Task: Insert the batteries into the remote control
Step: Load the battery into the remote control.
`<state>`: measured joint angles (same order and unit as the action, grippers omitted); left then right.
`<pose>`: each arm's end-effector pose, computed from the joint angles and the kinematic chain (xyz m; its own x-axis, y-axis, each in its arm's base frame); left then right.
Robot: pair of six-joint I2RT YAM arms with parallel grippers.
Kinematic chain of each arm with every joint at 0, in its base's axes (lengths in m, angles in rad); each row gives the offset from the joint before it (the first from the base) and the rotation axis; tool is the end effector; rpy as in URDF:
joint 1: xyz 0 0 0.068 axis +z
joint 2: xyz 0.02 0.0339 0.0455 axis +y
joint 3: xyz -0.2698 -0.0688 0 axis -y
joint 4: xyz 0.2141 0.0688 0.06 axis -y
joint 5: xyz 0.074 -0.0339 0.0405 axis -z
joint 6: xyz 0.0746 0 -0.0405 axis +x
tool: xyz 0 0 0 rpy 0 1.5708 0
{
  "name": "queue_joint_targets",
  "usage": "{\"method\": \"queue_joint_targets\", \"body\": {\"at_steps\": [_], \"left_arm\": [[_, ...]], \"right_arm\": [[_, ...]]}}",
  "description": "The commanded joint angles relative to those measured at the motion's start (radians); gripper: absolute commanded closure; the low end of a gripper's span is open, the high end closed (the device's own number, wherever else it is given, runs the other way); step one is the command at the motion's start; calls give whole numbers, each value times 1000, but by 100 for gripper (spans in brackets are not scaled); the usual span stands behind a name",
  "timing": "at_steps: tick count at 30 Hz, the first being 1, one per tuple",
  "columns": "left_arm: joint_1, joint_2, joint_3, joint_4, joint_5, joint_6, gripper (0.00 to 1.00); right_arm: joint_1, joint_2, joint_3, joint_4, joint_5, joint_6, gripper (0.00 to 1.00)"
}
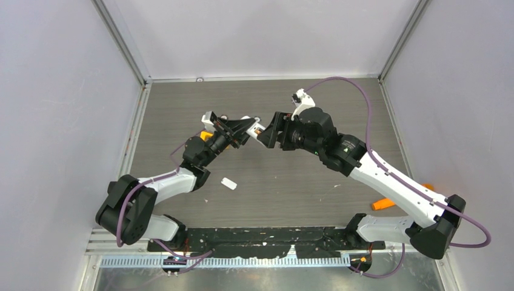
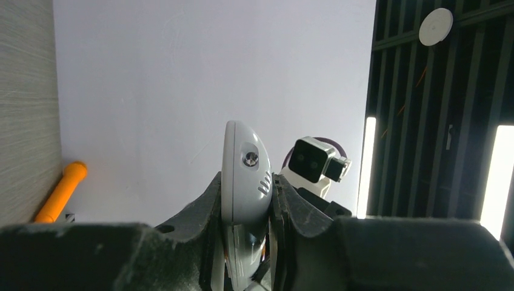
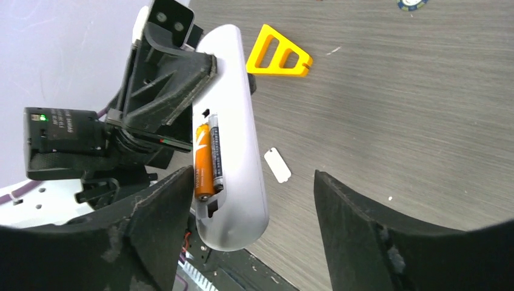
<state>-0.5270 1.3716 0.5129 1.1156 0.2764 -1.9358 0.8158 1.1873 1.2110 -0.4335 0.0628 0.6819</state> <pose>0.2429 -0.1649 0.2921 -0.7435 -0.6071 0.2805 -0.0490 -0.3688 -0.9282 0.1869 0.1918 0.3696 -0.6452 0.2322 -0.7279 -0.3616 0.7464 0.5587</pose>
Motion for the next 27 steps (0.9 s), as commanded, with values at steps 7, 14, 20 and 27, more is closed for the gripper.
{"method": "queue_joint_targets", "body": {"at_steps": [7, 14, 20, 27], "left_arm": [[-2, -33, 25, 56, 37, 153, 100], [-1, -41, 64, 60, 83, 251, 100], [1, -41, 74, 81, 83, 248, 100], [1, -14, 69, 140, 75, 196, 100]], "right_arm": [[-31, -96, -46, 83, -78, 14, 13], [-56, -106, -58, 113, -138, 25, 13], [-73, -84, -69, 110, -172, 25, 28], [-87, -64, -68, 110, -203, 24, 46]]}}
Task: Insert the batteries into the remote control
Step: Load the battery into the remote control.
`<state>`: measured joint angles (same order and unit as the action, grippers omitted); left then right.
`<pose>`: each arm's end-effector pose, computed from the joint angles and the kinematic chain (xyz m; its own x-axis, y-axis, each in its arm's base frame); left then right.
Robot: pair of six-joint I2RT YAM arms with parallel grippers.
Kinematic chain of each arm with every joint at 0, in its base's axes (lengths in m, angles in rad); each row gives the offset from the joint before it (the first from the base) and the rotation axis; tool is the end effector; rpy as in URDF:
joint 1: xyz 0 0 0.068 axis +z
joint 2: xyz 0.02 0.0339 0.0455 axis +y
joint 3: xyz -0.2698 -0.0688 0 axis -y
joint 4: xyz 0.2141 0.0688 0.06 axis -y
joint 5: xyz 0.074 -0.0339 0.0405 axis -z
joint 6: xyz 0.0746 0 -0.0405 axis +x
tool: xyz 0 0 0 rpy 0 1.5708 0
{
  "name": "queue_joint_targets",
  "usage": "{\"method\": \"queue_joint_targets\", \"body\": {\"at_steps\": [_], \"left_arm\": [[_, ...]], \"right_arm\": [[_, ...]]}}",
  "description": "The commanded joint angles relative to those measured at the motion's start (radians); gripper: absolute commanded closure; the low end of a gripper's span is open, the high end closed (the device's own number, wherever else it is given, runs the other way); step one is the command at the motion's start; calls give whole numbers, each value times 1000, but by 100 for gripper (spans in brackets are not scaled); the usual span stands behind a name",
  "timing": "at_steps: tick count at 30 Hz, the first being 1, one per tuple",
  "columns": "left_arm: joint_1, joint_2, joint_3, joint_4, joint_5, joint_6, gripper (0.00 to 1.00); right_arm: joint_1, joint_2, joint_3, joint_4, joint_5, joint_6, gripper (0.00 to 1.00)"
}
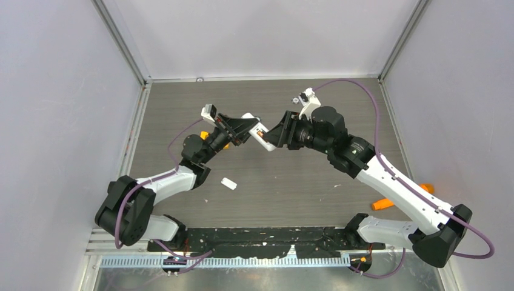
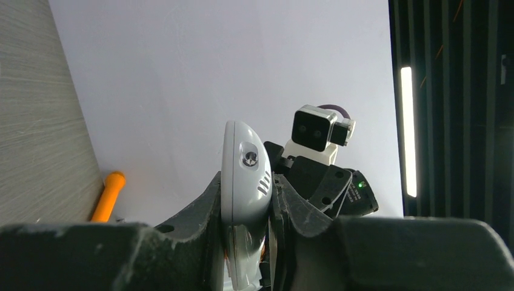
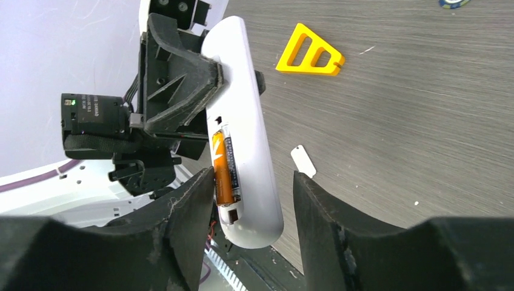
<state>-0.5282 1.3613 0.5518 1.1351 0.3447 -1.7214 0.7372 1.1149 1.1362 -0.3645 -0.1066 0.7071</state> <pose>0.2392 -0.1688 0.3099 -0.7838 -0.6200 0.0353 0.1605 -0.2571 -0.9530 0.1824 0.1763 0.3704 -0.6718 0.2625 -0.6927 -0.4027 0.6554 0.6390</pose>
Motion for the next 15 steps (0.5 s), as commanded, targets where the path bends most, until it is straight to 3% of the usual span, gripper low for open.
{"method": "queue_joint_targets", "body": {"at_steps": [1, 9, 15], "left_arm": [[3, -1, 32, 126, 6, -21, 100], [2, -5, 38, 124, 5, -24, 100], [2, -6, 43, 124, 4, -27, 100]], "right_arm": [[-9, 16, 9, 41, -41, -1, 47], [-19, 49, 15, 39, -73, 0, 64], [-25, 73, 21, 41, -94, 6, 71]]}}
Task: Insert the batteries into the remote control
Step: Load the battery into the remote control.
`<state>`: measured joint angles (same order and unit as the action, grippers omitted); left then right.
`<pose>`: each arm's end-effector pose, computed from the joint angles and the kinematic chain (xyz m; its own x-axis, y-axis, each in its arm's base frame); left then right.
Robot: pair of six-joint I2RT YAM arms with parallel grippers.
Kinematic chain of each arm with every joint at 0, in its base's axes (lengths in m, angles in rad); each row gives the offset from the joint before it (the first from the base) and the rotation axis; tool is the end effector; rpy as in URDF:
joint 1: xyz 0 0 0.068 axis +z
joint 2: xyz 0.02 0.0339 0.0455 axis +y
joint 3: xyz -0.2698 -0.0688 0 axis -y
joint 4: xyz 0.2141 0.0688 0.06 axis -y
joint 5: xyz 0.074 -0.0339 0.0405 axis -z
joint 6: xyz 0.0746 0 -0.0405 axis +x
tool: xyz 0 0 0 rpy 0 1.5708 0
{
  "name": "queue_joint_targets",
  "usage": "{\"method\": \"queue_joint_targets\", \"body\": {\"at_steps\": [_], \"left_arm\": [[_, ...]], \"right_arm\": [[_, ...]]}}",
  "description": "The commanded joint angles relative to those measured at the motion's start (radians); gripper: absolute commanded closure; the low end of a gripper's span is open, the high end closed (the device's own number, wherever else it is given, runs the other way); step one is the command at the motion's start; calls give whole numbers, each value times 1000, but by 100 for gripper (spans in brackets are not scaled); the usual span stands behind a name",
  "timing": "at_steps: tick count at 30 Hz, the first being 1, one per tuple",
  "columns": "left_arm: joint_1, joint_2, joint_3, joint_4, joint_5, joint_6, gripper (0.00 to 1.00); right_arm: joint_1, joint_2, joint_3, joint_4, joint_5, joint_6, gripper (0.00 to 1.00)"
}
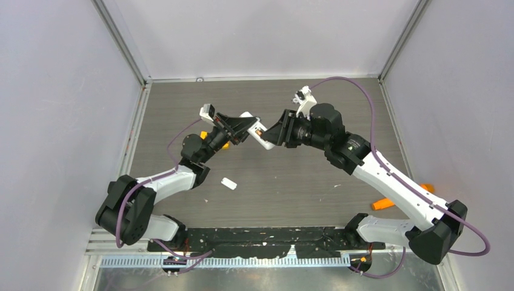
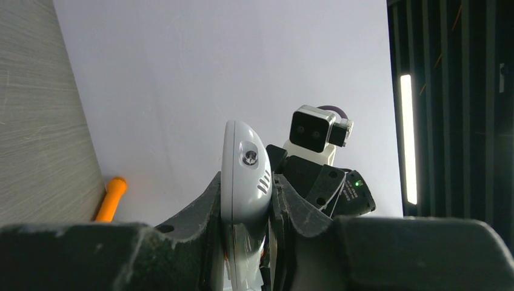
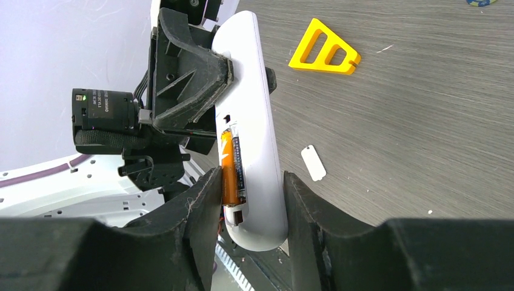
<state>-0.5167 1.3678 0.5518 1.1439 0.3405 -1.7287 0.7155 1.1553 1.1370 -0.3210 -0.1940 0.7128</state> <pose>0.2421 -0.1662 0.3094 -0.7754 -0.6301 0.0427 0.1601 -0.2614 -0.9519 0.1906 0.1847 0.3674 -0.7007 0.2412 -0.6714 -0.4265 0.6129 0.6652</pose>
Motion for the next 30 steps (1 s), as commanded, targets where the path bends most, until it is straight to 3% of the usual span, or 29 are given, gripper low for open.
{"method": "queue_joint_targets", "body": {"at_steps": [1, 10, 25, 30], "left_arm": [[-9, -14, 43, 115, 9, -21, 100], [-18, -24, 43, 132, -31, -87, 100], [-58, -13, 88, 145, -63, -113, 100], [-58, -19, 79, 145, -69, -95, 100]], "right_arm": [[-4, 38, 21, -2, -9, 0, 71], [-3, 55, 9, 1, 24, 28, 80], [2, 79, -37, 89, 76, 73, 79], [1, 78, -24, 63, 96, 49, 72]]}}
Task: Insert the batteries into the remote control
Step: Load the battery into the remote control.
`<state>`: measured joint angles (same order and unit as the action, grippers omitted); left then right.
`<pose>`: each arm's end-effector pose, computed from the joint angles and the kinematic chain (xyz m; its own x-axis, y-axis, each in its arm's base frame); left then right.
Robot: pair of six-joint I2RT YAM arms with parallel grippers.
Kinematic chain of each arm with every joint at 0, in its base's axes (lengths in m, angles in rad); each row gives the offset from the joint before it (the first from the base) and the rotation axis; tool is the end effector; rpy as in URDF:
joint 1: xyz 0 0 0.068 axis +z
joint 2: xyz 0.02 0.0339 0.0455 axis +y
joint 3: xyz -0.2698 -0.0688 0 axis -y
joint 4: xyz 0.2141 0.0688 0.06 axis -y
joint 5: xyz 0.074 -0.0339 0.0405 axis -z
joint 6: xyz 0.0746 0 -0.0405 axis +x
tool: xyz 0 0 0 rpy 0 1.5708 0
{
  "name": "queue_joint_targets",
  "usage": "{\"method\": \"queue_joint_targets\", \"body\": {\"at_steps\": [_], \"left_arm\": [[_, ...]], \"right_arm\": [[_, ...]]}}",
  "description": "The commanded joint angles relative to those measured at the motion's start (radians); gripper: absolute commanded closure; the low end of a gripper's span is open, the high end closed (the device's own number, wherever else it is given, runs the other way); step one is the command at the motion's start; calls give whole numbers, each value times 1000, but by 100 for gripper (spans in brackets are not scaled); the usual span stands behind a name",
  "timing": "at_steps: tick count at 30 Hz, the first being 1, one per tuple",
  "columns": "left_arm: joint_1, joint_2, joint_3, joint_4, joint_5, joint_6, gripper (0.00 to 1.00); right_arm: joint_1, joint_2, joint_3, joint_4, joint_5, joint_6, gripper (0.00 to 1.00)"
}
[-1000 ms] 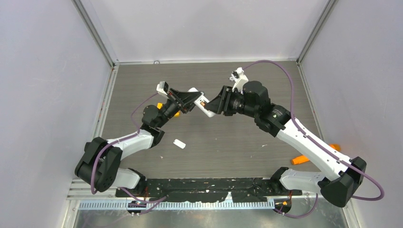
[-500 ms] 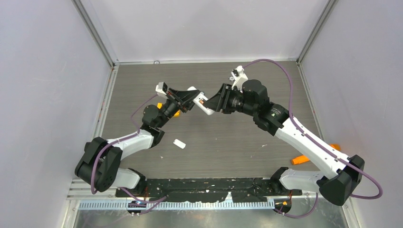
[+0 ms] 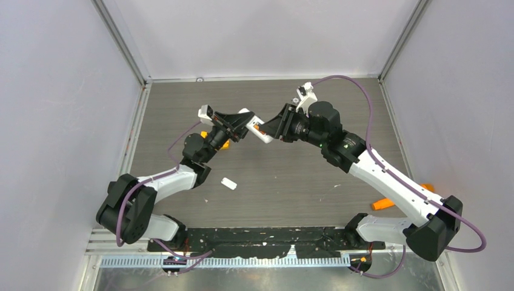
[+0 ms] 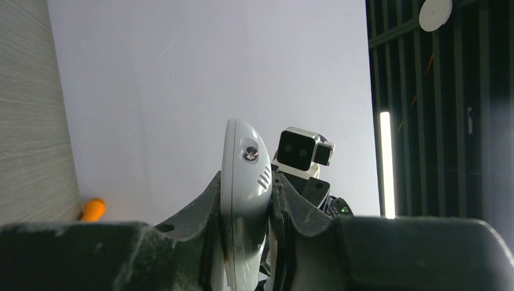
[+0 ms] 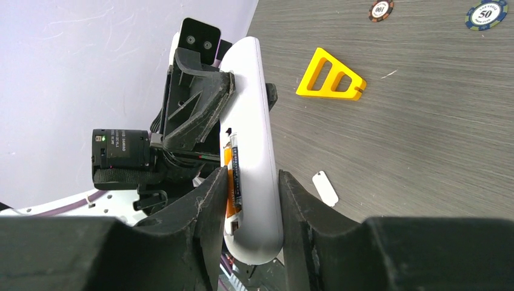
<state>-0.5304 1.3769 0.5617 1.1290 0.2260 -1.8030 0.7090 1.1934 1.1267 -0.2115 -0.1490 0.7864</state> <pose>0.2486 -0.1652 0.3088 -0.7200 -0.6772 0.1516 0.1034 -0.3206 -0.9416 0.2055 0.1909 0.3693 -0.6797 0.3392 -0.6504 -0.3838 0.5911 0.7094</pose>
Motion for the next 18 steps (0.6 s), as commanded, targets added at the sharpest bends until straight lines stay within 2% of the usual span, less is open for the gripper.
{"method": "queue_joint_targets", "body": {"at_steps": [1, 6, 8, 12, 14, 18], "left_arm": [[-45, -28, 64, 159, 43, -18, 100], [-45, -35, 47, 149, 34, 2, 100], [-42, -41, 42, 138, 34, 16, 100], [-33, -60, 28, 100, 47, 65, 100], [-24, -80, 9, 78, 59, 99, 100], [0, -120, -25, 23, 85, 175, 100]], "right_arm": [[8, 36, -13, -48, 54, -28, 70], [8, 15, -11, -66, 63, -41, 61], [7, 3, -11, -69, 66, -42, 54], [6, -38, -20, -68, 70, -38, 26], [2, -65, -31, -51, 61, -36, 18], [-4, -111, -37, -34, 44, -42, 12]]}}
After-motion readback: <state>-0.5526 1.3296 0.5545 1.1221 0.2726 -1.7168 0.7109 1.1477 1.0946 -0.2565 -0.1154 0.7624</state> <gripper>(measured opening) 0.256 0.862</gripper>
